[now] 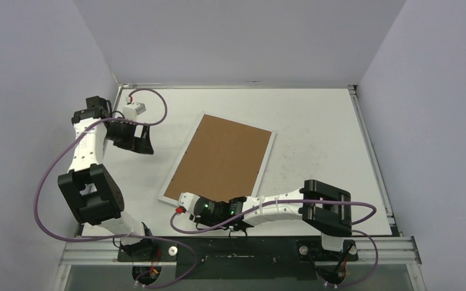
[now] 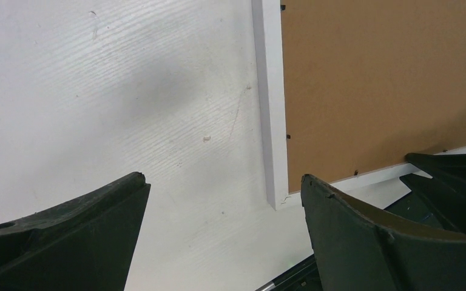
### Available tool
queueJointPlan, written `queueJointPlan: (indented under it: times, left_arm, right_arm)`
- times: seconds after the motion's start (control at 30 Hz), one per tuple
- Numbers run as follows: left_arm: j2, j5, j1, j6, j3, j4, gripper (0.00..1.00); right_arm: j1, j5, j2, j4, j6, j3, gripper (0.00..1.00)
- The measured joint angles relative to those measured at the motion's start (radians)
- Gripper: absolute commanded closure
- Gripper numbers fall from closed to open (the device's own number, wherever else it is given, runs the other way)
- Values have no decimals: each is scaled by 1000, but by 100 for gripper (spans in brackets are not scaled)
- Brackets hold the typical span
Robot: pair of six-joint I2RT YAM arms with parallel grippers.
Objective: Put the photo into the frame
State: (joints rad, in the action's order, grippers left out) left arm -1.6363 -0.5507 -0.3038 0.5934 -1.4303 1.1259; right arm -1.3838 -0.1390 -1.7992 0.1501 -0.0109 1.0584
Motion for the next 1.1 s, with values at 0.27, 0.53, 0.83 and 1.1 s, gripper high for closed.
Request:
queueJointPlan:
  times: [0.27, 0.53, 0.83, 1.1]
  left_arm:
    - [66, -6, -2, -6, 1, -26, 4]
    - [156, -120, -26, 82, 1, -62, 4]
    - [414, -266, -41, 535, 83, -37, 4]
    - [627, -372, -55, 854, 266, -68, 4]
  right_arm:
    - [-5, -61, -51, -21, 0, 56, 95]
    - [51, 14, -56, 209, -26, 230, 95]
    - [213, 84, 86, 335, -26, 459, 95]
    - [293, 112, 142, 330, -21, 578, 95]
